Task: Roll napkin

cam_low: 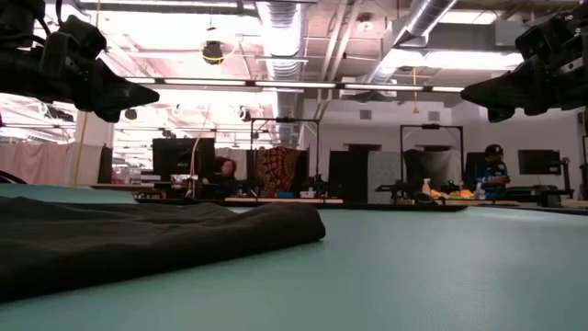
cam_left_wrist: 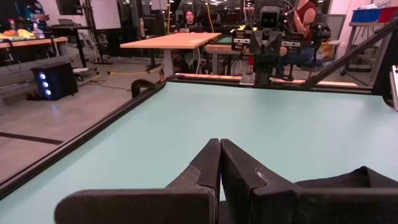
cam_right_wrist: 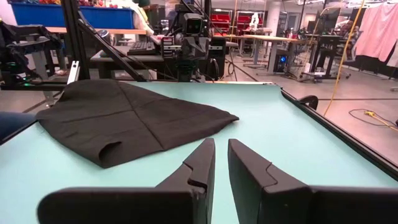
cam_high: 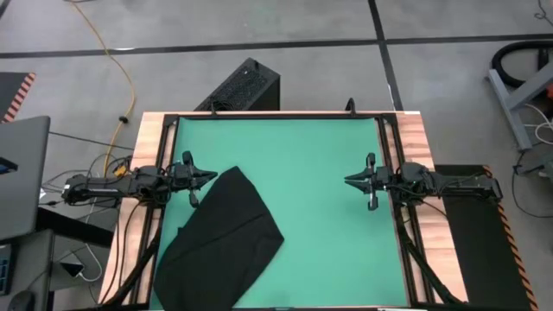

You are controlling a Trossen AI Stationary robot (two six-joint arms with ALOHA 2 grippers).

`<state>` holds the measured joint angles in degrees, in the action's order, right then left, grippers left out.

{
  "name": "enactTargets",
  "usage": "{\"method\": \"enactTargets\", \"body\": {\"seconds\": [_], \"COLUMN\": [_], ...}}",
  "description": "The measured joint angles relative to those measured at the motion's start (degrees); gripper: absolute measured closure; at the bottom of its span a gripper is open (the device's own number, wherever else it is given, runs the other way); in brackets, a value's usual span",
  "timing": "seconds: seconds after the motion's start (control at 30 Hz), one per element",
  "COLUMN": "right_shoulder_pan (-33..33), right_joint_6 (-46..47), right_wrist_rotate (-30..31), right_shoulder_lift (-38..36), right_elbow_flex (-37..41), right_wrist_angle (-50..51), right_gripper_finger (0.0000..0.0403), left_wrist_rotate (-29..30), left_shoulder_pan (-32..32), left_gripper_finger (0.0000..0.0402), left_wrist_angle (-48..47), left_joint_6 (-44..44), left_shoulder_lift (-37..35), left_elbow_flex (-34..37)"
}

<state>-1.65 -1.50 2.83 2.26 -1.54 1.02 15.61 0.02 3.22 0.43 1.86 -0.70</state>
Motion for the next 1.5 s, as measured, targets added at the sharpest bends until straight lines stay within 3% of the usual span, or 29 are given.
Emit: {"method": "enactTargets", "body": {"seconds": [0.93, 1.1, 1.27, 1.5], "right_shoulder_pan": [0.00, -0.11, 0.55, 0.49], "right_joint_6": [-0.06, -5.01, 4.82, 6.04], "right_wrist_rotate": [0.01, 0.04, 0.04, 0.17], "right_shoulder_lift": [-0.02, -0.02, 0.00, 0.00], "right_elbow_flex": [0.02, 0.02, 0.02, 0.22], "right_wrist_angle": [-0.02, -0.15, -0.20, -3.20], "right_gripper_finger": [0.0333, 0.0333, 0.0333, 0.0333], "left_wrist_rotate": [-0.02, 0.02, -0.33, -1.03], "left_shoulder_pan": [0.01, 0.01, 0.01, -0.01], "left_gripper_finger": [0.0401, 0.0401, 0.0401, 0.0401], "left_wrist_angle": [0.07, 0.76, 0.04, -0.06], "left_joint_6": [-0.68, -0.53, -4.27, -3.82], "left_shoulder_lift": [0.01, 0.00, 0.01, 0.01], "left_elbow_flex": [0.00, -0.01, 0.01, -0.01]}}
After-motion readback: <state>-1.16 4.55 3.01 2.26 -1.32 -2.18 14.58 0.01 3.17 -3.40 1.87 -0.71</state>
